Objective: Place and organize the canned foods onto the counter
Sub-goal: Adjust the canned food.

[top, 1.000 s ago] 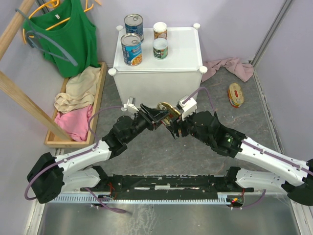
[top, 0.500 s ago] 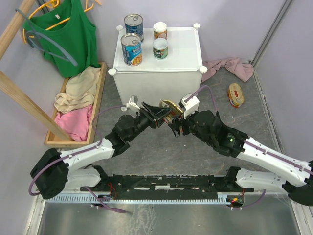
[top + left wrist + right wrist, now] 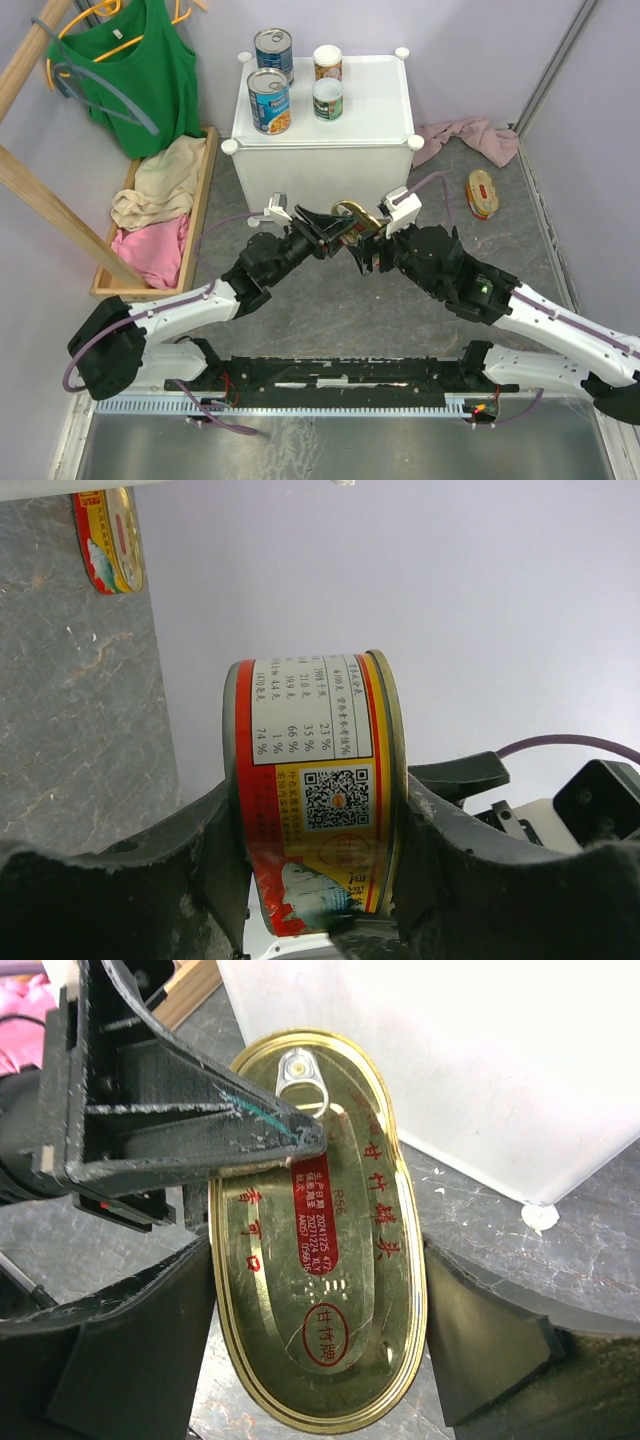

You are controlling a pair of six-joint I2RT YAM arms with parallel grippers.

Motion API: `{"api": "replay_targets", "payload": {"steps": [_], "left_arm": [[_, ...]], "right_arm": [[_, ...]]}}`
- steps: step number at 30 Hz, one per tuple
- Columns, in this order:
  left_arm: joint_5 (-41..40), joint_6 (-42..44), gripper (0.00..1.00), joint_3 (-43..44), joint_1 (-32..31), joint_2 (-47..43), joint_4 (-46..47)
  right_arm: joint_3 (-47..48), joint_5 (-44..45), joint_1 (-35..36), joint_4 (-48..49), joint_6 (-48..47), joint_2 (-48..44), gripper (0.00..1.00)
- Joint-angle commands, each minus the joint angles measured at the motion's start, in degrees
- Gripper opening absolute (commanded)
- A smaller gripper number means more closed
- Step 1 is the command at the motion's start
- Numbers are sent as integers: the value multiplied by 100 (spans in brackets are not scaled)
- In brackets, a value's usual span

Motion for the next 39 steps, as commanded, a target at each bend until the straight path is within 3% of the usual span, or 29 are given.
{"api": "replay_targets", "payload": {"steps": [1, 14, 29, 39], "left_arm": [[-155, -203, 3, 340, -66, 96, 523], [-218, -161, 3, 762, -94, 350, 596], [-478, -176, 3, 1450, -102, 863, 1001], [-837, 11, 3, 2270, -93, 1270, 748]], "right_arm": [[385, 310, 3, 631, 95, -262, 85], [392, 722, 0, 491, 160, -671, 87], [752, 2264, 0, -489, 2013, -1497, 80], [1106, 2716, 0, -1048, 2913, -1506, 73]]}}
